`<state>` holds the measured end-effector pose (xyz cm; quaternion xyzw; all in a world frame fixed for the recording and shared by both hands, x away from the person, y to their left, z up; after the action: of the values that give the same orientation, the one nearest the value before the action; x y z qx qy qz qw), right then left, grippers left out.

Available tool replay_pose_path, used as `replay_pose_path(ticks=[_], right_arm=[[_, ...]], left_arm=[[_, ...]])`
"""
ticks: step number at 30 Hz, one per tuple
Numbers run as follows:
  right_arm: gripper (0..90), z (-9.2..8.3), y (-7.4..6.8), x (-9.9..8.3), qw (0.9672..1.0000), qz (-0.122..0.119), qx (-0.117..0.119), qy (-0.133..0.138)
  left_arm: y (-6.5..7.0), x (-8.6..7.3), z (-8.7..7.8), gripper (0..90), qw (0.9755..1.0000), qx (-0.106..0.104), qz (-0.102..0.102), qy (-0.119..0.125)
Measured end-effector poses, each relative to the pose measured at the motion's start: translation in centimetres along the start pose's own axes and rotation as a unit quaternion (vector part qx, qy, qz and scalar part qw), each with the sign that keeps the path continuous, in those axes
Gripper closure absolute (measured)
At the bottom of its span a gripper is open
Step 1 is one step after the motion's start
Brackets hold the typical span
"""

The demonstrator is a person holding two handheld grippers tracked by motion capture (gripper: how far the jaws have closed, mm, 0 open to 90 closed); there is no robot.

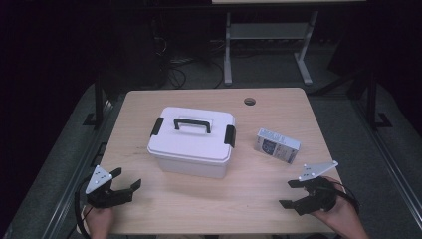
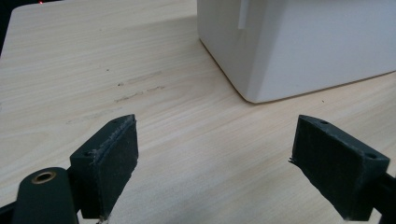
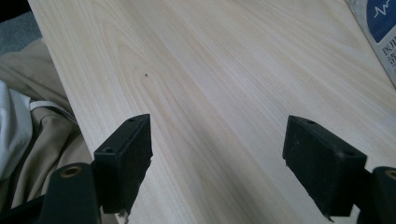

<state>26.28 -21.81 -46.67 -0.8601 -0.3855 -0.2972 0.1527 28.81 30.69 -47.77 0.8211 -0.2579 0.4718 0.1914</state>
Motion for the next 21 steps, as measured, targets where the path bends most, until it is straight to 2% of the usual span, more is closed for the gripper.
replay_pose_path(ticks=[10, 18, 19, 21], right_arm=[[23.9, -0.8, 0.1, 0.9, 0.9998, -0.012, 0.001, -0.013], [29.1, -2.0, -0.4, 3.5, 0.9989, -0.041, 0.007, -0.023], [29.7, -2.3, -0.5, 4.4, 0.9985, -0.048, 0.010, -0.024], [30.8, -2.3, -0.6, 5.0, 0.9981, -0.054, 0.015, -0.026]], left_arm=[[0.3, 0.1, -0.1, 13.7, 1.0000, -0.007, 0.001, 0.004], [0.1, 0.1, -0.2, 13.6, 0.9999, -0.007, -0.005, 0.009], [0.0, 0.1, -0.2, 13.6, 0.9999, -0.006, -0.008, 0.012], [0.0, 0.2, -0.4, 13.6, 0.9998, -0.005, -0.009, 0.015]])
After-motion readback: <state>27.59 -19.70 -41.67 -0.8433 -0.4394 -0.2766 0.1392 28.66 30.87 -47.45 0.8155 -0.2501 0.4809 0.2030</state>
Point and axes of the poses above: each handheld gripper's, and its own axes: z roughly forward along the jaws, x roughly out of its top, y roughly to its right, the point moved 6 cm from there along z, roughly forward along the jaws, and after that the axes turned 9 degrees about -x, right-handed, at the moved point
